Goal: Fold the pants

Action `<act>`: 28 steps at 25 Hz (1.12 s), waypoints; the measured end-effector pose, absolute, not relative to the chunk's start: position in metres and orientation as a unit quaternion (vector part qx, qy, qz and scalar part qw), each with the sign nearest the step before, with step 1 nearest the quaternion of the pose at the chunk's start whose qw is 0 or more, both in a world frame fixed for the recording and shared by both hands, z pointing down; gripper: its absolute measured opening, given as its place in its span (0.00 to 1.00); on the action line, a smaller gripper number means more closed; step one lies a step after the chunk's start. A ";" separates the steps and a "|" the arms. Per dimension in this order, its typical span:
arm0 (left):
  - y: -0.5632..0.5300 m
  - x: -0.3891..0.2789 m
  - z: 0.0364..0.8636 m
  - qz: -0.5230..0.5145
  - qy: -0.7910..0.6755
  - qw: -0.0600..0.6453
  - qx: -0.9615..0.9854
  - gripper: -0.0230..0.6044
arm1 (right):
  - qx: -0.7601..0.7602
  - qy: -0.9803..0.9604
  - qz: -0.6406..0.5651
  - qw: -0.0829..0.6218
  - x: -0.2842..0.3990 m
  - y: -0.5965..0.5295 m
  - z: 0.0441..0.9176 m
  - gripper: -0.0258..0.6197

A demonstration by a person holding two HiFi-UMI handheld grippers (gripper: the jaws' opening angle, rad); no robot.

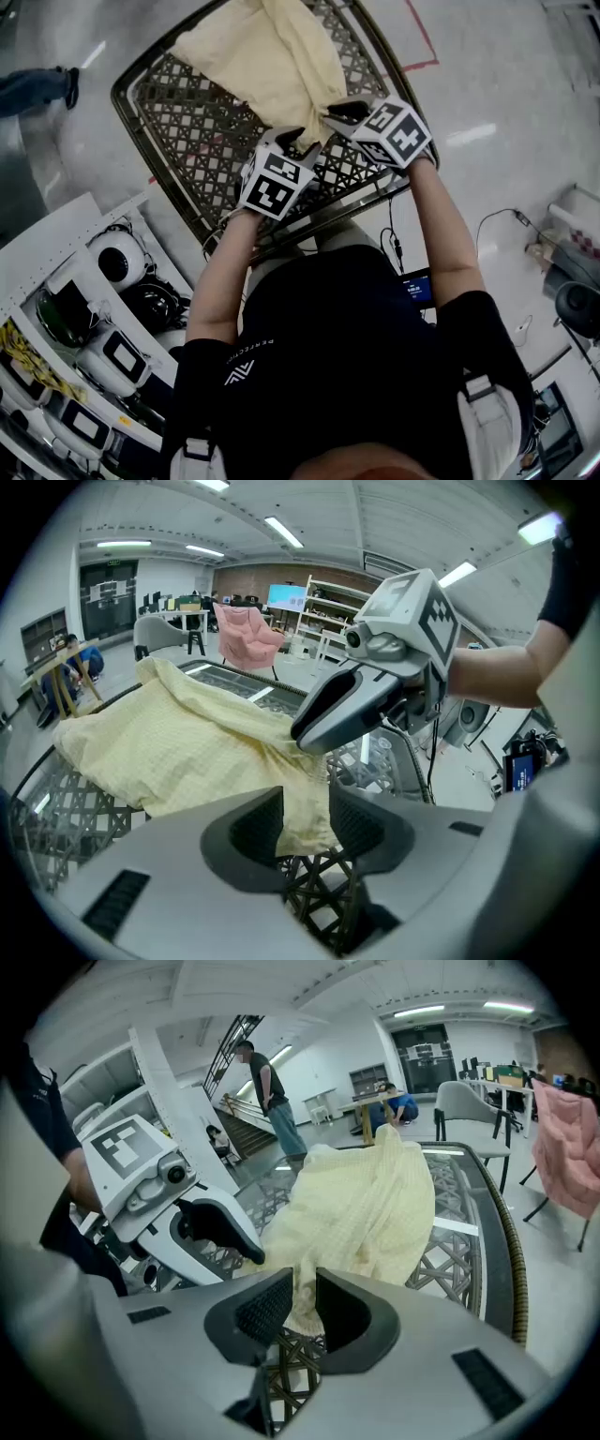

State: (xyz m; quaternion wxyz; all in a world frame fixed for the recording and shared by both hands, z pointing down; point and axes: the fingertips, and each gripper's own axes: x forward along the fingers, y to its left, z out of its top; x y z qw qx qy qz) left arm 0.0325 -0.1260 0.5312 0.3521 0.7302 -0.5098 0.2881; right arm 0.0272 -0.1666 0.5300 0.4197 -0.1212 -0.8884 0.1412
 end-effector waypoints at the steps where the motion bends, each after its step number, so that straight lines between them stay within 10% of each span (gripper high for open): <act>1: -0.126 0.032 0.533 0.289 -0.509 0.354 0.729 0.29 | -0.128 -0.886 0.141 0.423 0.029 -0.166 0.532 0.15; 28: -0.114 0.050 0.568 0.341 -0.439 0.345 0.757 0.41 | -0.300 -0.823 0.020 0.482 0.049 -0.144 0.562 0.44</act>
